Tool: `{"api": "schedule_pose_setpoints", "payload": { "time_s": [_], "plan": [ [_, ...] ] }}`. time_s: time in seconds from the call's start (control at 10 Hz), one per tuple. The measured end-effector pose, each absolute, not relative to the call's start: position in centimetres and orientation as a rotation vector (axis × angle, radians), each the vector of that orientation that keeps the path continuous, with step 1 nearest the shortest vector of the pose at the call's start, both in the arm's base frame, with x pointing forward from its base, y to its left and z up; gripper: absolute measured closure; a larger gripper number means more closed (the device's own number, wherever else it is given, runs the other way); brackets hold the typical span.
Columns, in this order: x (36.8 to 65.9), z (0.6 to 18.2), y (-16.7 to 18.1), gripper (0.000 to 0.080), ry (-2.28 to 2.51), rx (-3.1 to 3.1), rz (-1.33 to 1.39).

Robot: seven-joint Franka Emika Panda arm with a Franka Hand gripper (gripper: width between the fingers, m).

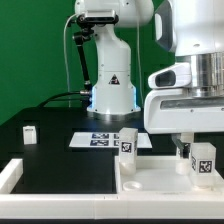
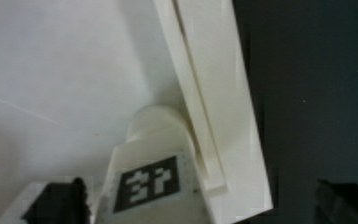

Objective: Assemble square table

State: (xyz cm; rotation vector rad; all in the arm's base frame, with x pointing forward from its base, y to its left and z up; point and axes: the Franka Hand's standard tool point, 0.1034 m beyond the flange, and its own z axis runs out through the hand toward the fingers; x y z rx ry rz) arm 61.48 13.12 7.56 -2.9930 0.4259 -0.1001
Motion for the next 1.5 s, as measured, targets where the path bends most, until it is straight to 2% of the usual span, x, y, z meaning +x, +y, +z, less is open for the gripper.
{"api": "schedule_pose_setpoints", "payload": {
  "time_s": [0.1, 0.2, 0.3, 0.5, 0.9, 1.2, 1.3, 1.4, 1.5],
  "plan": [
    [61.47, 7.56, 13.19, 0.0319, 0.532, -2.973, -0.093],
    [61.44, 7.55, 13.22, 0.0319, 0.648, -2.948, -0.085],
    [61.35, 7.41, 12.90, 0.0503, 0.729, -2.932, -0.076],
    [61.34, 7.41, 13.03, 0.0503, 0.901, -2.875, -0.062],
    [62.12, 7.26, 12.75, 0.0504, 1.712, -2.360, 0.049],
    [62.17, 7.26, 12.91, 0.0503, 1.837, -2.233, 0.084],
    [62.11, 7.21, 12.89, 0.0503, 1.746, -2.309, 0.070],
    [61.95, 7.12, 13.03, 0.0293, 1.508, -2.482, 0.035],
    [61.87, 7.16, 12.94, 0.0293, 1.230, -2.650, 0.011]
  ]
}}
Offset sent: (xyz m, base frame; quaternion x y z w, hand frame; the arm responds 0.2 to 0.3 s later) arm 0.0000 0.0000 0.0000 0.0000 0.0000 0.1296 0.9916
